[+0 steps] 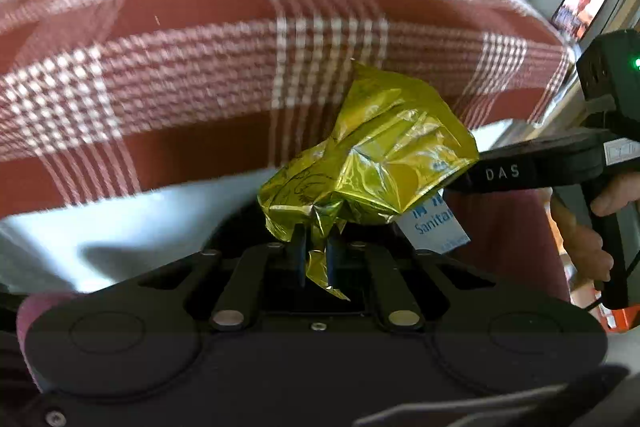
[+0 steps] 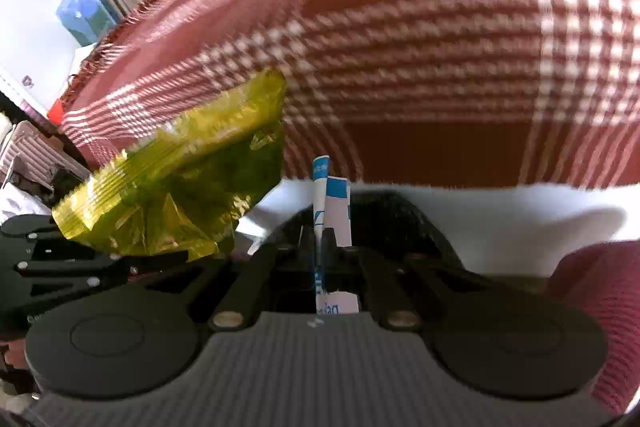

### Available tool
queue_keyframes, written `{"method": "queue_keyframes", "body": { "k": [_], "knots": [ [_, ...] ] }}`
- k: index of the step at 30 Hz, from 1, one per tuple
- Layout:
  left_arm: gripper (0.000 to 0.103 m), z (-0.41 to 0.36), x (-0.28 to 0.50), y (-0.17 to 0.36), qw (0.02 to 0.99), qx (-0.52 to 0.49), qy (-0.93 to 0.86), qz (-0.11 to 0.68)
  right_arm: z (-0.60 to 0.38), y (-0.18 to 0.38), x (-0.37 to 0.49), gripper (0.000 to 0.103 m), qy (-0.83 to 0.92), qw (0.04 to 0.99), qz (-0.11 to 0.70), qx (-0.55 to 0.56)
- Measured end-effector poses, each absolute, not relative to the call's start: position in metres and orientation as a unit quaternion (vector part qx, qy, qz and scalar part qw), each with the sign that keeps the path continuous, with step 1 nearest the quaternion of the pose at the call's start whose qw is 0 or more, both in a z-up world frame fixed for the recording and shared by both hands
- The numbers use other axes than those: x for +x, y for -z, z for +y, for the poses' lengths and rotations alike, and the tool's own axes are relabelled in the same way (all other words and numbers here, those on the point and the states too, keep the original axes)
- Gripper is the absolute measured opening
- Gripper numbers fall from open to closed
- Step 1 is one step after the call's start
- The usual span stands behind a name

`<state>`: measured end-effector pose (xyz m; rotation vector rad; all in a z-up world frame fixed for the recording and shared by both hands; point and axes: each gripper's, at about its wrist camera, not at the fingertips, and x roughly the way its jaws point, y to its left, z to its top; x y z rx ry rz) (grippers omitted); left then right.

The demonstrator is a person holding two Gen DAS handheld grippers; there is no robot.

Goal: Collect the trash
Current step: 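Carry both held items off the table edge down over the black bin, then open both tools to drop the wrapper and paper bag into the bin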

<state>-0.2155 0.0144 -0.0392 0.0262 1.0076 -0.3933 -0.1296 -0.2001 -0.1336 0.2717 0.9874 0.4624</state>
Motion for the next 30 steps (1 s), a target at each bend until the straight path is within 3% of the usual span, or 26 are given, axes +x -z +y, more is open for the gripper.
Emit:
{"method": "queue_keyframes", "body": {
  "k": [13, 30],
  "knots": [
    [0.009, 0.009, -0.185, 0.091, 0.798, 0.014, 0.198, 0.569, -0.200, 0.175, -0.113, 0.005, -0.197, 0.823, 0.515, 0.136],
    [0.010, 0.002, -0.165, 0.118, 0.774, 0.029, 0.195, 0.602, -0.201, 0.194, -0.098, 0.008, -0.187, 0.811, 0.536, 0.140]
  ]
}}
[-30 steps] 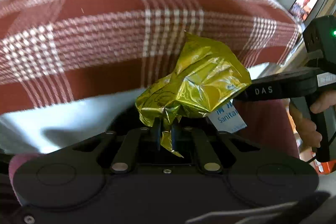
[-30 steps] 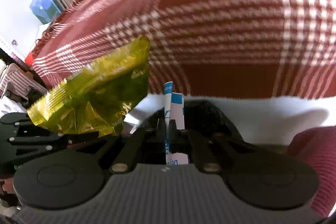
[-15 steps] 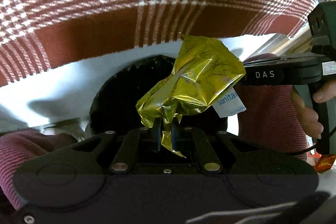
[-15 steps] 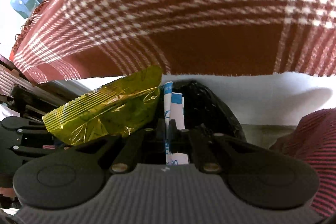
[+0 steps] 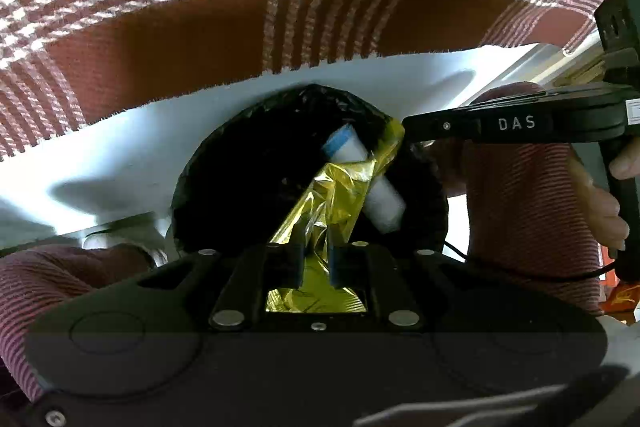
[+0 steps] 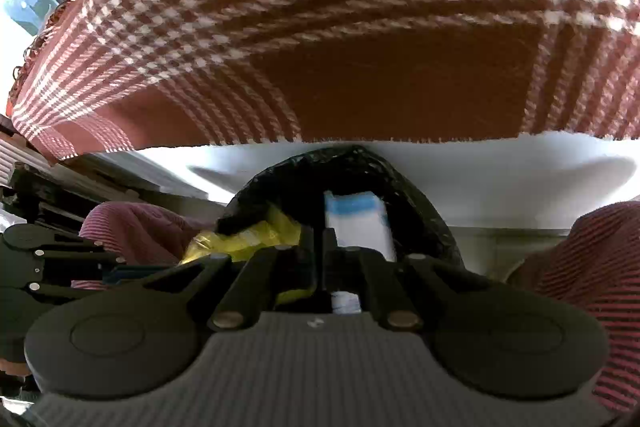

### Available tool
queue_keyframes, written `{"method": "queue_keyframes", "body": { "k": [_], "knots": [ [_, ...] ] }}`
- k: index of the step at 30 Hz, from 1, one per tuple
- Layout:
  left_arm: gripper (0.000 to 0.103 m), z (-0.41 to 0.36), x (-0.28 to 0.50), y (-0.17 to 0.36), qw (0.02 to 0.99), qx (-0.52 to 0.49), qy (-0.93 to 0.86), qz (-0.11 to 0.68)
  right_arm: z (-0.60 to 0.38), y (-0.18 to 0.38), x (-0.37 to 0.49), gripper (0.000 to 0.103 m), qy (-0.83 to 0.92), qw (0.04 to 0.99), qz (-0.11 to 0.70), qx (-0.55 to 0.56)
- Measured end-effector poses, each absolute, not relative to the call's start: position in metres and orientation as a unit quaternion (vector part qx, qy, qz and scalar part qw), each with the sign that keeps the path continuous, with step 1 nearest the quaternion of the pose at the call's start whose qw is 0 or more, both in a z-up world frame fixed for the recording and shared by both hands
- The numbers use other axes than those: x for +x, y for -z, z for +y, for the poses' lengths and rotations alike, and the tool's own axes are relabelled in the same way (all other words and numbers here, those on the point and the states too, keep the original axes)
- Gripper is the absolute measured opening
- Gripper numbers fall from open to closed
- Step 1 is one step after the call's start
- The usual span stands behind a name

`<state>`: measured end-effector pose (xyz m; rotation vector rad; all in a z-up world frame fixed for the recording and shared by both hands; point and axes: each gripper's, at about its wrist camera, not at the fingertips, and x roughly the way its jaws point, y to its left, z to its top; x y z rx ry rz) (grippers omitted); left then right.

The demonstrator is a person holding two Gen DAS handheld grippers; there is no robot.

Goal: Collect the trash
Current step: 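Open both tools to drop the wrapper and paper bag into the bin, then grasp the green-white candy wrapper with the left tool while the right tool grasps the small gold foil wrapper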

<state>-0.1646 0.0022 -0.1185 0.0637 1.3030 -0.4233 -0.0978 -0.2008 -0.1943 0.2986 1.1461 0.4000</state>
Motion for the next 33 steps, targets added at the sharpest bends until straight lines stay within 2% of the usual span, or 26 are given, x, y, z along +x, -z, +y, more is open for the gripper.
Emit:
{"method": "queue_keyframes", "body": {
  "k": [4, 5, 6, 7, 9, 11, 13, 19, 22, 24, 29, 33],
  "knots": [
    [0.017, 0.002, -0.164, 0.119, 0.776, 0.029, 0.195, 0.599, -0.200, 0.197, -0.096, 0.013, -0.190, 0.813, 0.533, 0.135],
    [0.025, 0.002, -0.164, 0.119, 0.776, 0.028, 0.196, 0.598, -0.200, 0.196, -0.096, 0.014, -0.191, 0.814, 0.532, 0.134],
    [0.037, 0.001, -0.164, 0.118, 0.777, 0.025, 0.198, 0.597, -0.199, 0.196, -0.096, 0.020, -0.191, 0.815, 0.531, 0.133],
    [0.042, 0.002, -0.164, 0.117, 0.778, 0.023, 0.199, 0.595, -0.199, 0.196, -0.096, 0.027, -0.192, 0.815, 0.530, 0.132],
    [0.049, 0.001, -0.162, 0.114, 0.781, 0.022, 0.199, 0.591, -0.197, 0.191, -0.098, 0.033, -0.193, 0.817, 0.528, 0.128],
    [0.053, 0.000, -0.163, 0.109, 0.786, 0.027, 0.199, 0.585, -0.195, 0.187, -0.098, 0.037, -0.196, 0.819, 0.525, 0.122],
    [0.055, -0.002, -0.165, 0.102, 0.793, 0.037, 0.199, 0.574, -0.193, 0.183, -0.099, 0.045, -0.199, 0.823, 0.520, 0.116],
    [0.060, -0.004, -0.174, 0.064, 0.821, 0.060, 0.218, 0.524, -0.189, 0.147, -0.112, 0.057, -0.219, 0.851, 0.472, 0.072],
    [0.069, 0.000, -0.174, 0.036, 0.838, 0.052, 0.231, 0.491, -0.189, 0.117, -0.122, 0.065, -0.237, 0.870, 0.431, 0.041],
    [0.082, 0.004, -0.173, 0.016, 0.853, 0.038, 0.237, 0.464, -0.190, 0.096, -0.128, 0.069, -0.247, 0.881, 0.403, 0.025],
    [0.096, 0.013, -0.160, -0.027, 0.890, 0.014, 0.230, 0.393, -0.200, 0.051, -0.133, 0.082, -0.246, 0.910, 0.333, 0.019],
    [0.096, 0.018, -0.137, -0.047, 0.917, 0.015, 0.196, 0.348, -0.204, 0.035, -0.118, 0.085, -0.215, 0.932, 0.292, 0.018]
  ]
}}
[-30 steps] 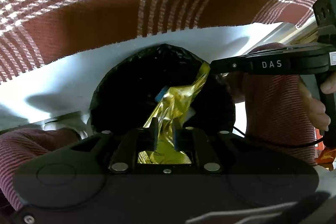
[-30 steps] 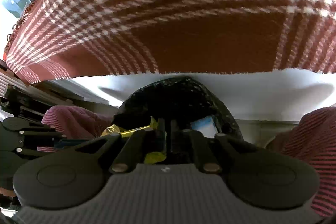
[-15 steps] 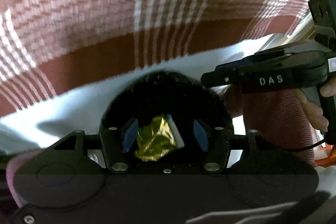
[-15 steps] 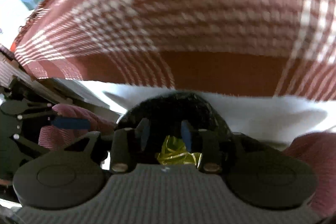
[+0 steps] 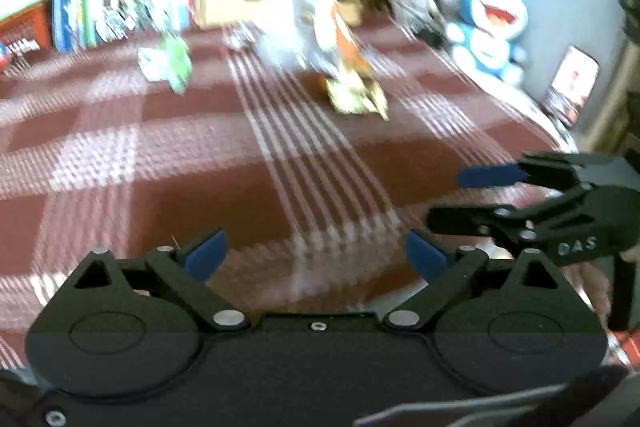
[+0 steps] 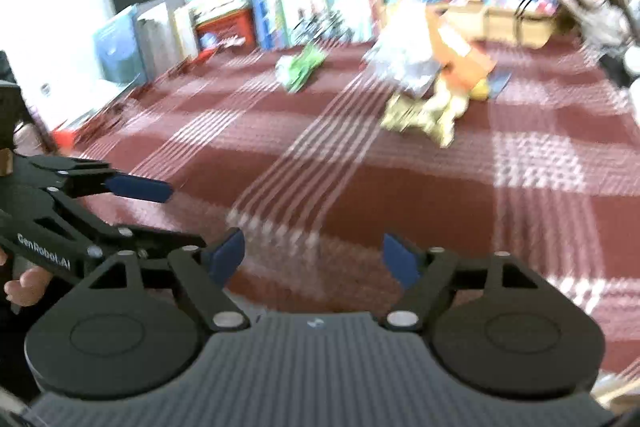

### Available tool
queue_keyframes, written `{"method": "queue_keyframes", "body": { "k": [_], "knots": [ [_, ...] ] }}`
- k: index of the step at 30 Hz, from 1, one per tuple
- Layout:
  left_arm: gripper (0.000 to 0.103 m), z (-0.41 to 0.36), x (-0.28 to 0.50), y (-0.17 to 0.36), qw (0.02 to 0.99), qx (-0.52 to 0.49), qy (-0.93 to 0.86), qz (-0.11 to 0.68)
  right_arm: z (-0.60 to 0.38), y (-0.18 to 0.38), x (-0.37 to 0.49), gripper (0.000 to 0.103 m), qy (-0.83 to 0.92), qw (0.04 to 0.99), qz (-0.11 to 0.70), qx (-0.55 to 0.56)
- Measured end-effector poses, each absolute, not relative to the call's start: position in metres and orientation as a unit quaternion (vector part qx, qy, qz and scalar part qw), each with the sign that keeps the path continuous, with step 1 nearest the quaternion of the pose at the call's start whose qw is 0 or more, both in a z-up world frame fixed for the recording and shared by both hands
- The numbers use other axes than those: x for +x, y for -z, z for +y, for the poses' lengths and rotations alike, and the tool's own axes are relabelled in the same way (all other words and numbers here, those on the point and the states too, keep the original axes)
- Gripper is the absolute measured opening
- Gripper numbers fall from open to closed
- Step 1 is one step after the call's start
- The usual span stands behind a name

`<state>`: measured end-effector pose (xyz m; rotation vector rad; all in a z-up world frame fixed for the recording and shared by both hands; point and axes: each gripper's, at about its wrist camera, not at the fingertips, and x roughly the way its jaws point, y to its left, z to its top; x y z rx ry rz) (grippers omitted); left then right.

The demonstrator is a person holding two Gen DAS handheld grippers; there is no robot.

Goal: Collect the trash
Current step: 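Grasp the green-white candy wrapper with the left tool while the right tool grasps the small gold foil wrapper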

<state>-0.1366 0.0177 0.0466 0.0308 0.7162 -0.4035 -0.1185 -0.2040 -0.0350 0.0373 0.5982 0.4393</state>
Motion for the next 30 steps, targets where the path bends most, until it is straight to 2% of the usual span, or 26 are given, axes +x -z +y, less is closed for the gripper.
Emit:
{"method": "queue_keyframes", "body": {
  "k": [13, 30],
  "knots": [
    [0.097, 0.066, 0.007, -0.056, 0.952, -0.099, 0.049, 0.286, -0.217, 0.030, -0.039, 0.085, -0.113, 0.956, 0.264, 0.051],
    [0.099, 0.046, 0.161, -0.006, 0.939, -0.080, -0.078, 0.326, -0.199, 0.047, 0.039, 0.085, -0.092, 0.951, 0.295, 0.018]
  ]
}}
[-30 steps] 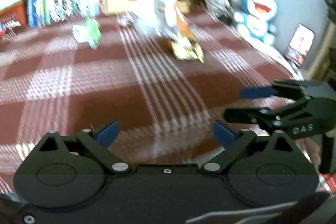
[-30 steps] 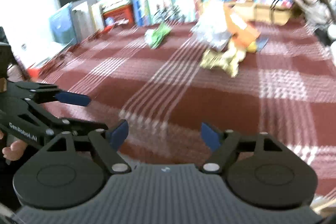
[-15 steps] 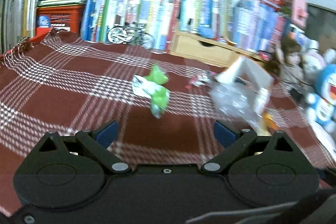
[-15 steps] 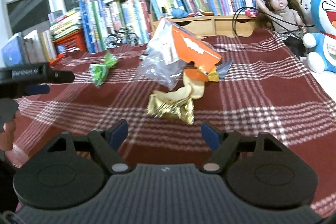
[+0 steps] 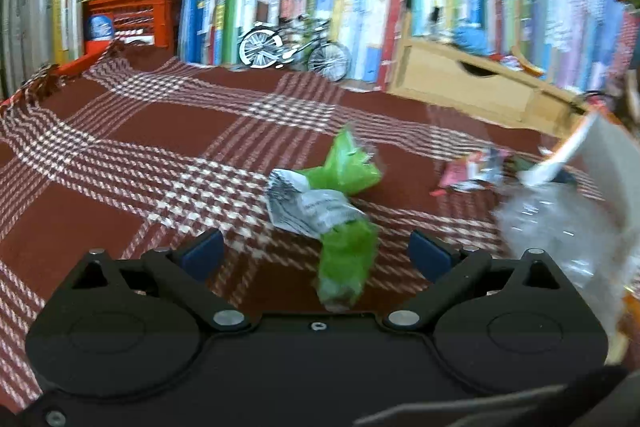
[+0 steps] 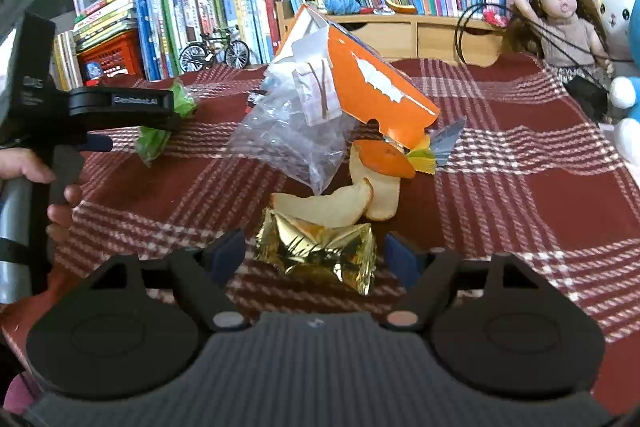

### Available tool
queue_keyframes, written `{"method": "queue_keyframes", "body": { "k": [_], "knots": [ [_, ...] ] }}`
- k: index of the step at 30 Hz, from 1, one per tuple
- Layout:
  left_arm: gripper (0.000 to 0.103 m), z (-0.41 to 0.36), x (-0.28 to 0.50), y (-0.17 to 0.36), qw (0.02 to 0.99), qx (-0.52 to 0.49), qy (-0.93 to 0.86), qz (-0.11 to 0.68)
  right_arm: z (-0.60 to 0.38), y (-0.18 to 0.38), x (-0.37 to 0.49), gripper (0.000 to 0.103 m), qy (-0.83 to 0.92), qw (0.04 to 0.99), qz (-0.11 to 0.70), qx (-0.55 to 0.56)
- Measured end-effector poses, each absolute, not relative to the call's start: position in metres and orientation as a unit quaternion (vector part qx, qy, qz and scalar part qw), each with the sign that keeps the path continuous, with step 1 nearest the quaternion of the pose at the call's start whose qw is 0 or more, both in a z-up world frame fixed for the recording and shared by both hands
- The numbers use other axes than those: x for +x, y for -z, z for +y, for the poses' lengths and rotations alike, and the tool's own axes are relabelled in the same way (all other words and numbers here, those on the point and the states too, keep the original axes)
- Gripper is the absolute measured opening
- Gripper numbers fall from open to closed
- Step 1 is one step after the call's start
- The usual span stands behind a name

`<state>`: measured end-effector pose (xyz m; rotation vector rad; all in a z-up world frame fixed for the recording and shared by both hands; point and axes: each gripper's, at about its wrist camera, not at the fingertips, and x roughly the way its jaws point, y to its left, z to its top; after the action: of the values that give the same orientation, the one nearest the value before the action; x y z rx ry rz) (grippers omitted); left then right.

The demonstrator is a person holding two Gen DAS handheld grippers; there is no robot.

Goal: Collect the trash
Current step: 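Grasp the green-white candy wrapper with the left tool while the right tool grasps the small gold foil wrapper, then carry both wrappers off the table edge down over the black bin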

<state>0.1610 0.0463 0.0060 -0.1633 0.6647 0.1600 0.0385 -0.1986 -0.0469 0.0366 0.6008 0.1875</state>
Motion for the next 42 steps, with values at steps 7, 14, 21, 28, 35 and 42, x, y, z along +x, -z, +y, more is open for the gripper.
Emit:
{"method": "queue_keyframes", "body": {
  "k": [7, 14, 21, 28, 35, 42],
  "knots": [
    [0.076, 0.038, 0.178, 0.010, 0.938, -0.065, -0.090, 0.329, -0.201, 0.052, 0.043, 0.074, -0.096, 0.947, 0.307, 0.019],
    [0.049, 0.029, 0.162, 0.003, 0.953, -0.035, -0.064, 0.293, -0.205, 0.046, 0.037, 0.050, -0.096, 0.946, 0.308, 0.034],
    [0.048, 0.023, 0.125, -0.015, 0.964, -0.020, -0.033, 0.262, -0.207, 0.043, 0.024, 0.047, -0.101, 0.948, 0.299, 0.044],
    [0.048, 0.022, 0.071, -0.030, 0.966, -0.016, 0.006, 0.257, -0.209, 0.040, 0.008, 0.047, -0.113, 0.948, 0.294, 0.052],
    [0.048, 0.020, 0.017, -0.038, 0.966, -0.014, 0.029, 0.256, -0.210, 0.039, -0.009, 0.047, -0.121, 0.947, 0.291, 0.053],
    [0.049, 0.013, -0.031, -0.046, 0.969, 0.000, 0.057, 0.239, -0.211, 0.042, -0.024, 0.047, -0.121, 0.947, 0.292, 0.053]
  ]
}}
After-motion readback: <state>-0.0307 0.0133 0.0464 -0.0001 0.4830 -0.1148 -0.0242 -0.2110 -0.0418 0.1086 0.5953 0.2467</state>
